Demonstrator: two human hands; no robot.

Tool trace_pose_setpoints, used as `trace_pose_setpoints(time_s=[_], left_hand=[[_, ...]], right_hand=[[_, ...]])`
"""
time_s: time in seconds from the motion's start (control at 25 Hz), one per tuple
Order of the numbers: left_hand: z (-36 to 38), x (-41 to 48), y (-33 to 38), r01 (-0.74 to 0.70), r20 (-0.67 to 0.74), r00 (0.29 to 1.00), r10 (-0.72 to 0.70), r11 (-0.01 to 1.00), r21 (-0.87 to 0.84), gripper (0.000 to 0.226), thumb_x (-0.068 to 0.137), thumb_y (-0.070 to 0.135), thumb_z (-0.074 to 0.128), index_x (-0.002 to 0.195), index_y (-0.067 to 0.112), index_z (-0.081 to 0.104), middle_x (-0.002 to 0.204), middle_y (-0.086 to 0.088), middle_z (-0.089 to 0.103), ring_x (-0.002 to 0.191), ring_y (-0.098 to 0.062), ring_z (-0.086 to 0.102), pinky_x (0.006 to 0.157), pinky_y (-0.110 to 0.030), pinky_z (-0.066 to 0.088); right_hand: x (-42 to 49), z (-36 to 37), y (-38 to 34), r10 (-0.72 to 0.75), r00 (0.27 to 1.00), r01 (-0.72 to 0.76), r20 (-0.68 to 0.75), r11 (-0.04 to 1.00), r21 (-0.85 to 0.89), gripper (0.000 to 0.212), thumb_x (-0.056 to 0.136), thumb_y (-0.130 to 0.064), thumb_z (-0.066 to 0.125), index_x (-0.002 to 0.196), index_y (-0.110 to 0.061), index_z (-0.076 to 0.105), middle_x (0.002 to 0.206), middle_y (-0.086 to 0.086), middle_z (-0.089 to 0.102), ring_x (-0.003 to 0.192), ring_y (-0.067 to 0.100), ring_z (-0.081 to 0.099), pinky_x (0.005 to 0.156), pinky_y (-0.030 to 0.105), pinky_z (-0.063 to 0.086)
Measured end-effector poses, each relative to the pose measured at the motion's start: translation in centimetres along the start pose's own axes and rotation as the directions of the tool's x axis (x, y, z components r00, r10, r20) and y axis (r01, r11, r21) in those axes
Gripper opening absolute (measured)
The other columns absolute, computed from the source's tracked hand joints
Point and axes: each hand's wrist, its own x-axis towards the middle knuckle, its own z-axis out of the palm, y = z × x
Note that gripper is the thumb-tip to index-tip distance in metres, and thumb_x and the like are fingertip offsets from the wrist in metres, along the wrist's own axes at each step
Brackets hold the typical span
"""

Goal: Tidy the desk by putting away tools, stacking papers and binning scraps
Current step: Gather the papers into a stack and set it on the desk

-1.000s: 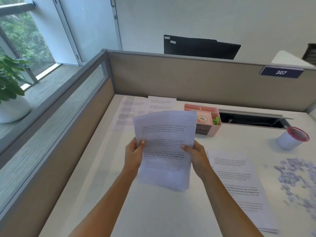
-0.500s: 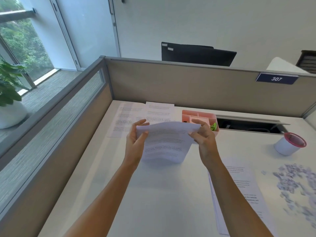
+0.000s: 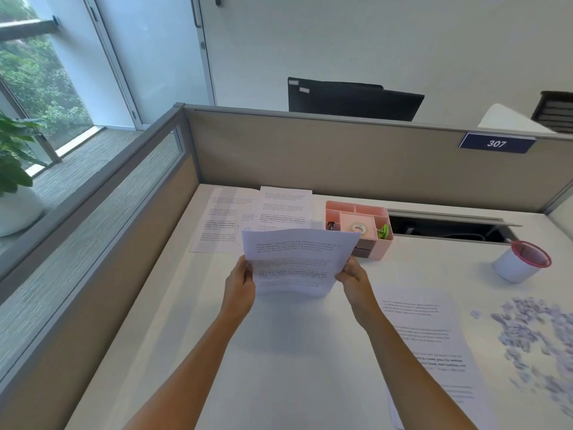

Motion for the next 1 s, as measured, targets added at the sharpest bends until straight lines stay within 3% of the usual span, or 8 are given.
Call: trace_pose_setpoints(time_s=[0.16, 0.36, 0.56, 0.68, 0.84, 1.0], left_hand=[[0.1, 0.1, -0.9, 0.024, -0.053, 0.998, -0.022, 0.999, 0.043, 0.033, 0.099, 0.003, 0.036, 0.112, 0.019, 0.061, 0.095, 0.014, 0.065, 0.091, -0.011, 0.062, 0.072, -0.017, 0.044], [0.2, -0.1, -0.5, 0.06, -0.143, 0.988, -0.05, 0.996, 0.067, 0.019, 0.099, 0.007, 0.043, 0.11, 0.017, 0.055, 0.092, 0.001, 0.068, 0.081, -0.018, 0.062, 0.062, -0.018, 0.044], [1.1, -0.1, -0.3, 0.02, -0.149, 0.989, -0.009, 0.997, 0.078, 0.009, 0.096, 0.012, 0.052, 0.097, 0.02, 0.056, 0.078, 0.0, 0.068, 0.074, -0.024, 0.064, 0.067, -0.046, 0.054], [2.4, -0.5, 1.2, 0.027, -0.111, 0.994, -0.023, 0.999, 0.029, 0.008, 0.095, 0.013, 0.055, 0.095, 0.02, 0.058, 0.083, 0.008, 0.068, 0.079, -0.017, 0.067, 0.073, -0.041, 0.059], [5.9, -1.6, 3.1, 0.037, -0.026, 0.999, -0.04, 0.994, -0.103, 0.008, 0.093, 0.012, 0.059, 0.096, 0.018, 0.062, 0.091, -0.001, 0.072, 0.082, -0.018, 0.07, 0.073, -0.036, 0.059], [10.2, -3.2, 3.9, 0.097, 0.089, 0.993, -0.083, 0.983, -0.158, 0.011, 0.095, 0.012, 0.057, 0.103, 0.012, 0.064, 0.094, -0.003, 0.071, 0.081, -0.017, 0.071, 0.07, -0.032, 0.06]], right_hand=[[-0.4, 0.1, 1.5, 0.05, 0.999, -0.051, -0.021, 0.997, -0.049, 0.033, 0.097, -0.002, 0.049, 0.125, -0.018, 0.054, 0.118, -0.003, 0.065, 0.11, 0.015, 0.058, 0.087, 0.031, 0.043], [-0.8, 0.1, 2.0, 0.074, 0.991, -0.084, -0.111, 0.992, -0.09, 0.021, 0.097, -0.006, 0.052, 0.116, -0.014, 0.054, 0.116, 0.002, 0.064, 0.108, 0.022, 0.058, 0.086, 0.029, 0.043], [-1.7, -1.6, 1.8, -0.006, 0.975, -0.015, -0.221, 0.996, -0.091, 0.01, 0.094, -0.008, 0.057, 0.101, -0.012, 0.062, 0.101, 0.002, 0.071, 0.096, 0.02, 0.065, 0.075, 0.03, 0.048], [-2.4, -3.7, 1.5, -0.013, 0.963, 0.001, -0.271, 0.999, -0.045, 0.008, 0.094, -0.01, 0.059, 0.099, -0.014, 0.063, 0.094, 0.0, 0.073, 0.087, 0.019, 0.067, 0.075, 0.036, 0.051], [-4.0, -8.1, 1.2, 0.004, 0.927, 0.011, -0.375, 0.999, 0.038, 0.009, 0.093, -0.01, 0.061, 0.101, -0.01, 0.064, 0.09, 0.004, 0.074, 0.079, 0.022, 0.068, 0.074, 0.038, 0.055], [-5.3, -14.1, 1.9, 0.078, 0.884, -0.044, -0.461, 0.995, 0.084, 0.007, 0.092, -0.015, 0.063, 0.096, -0.018, 0.067, 0.09, 0.009, 0.074, 0.081, 0.032, 0.068, 0.079, 0.045, 0.057]])
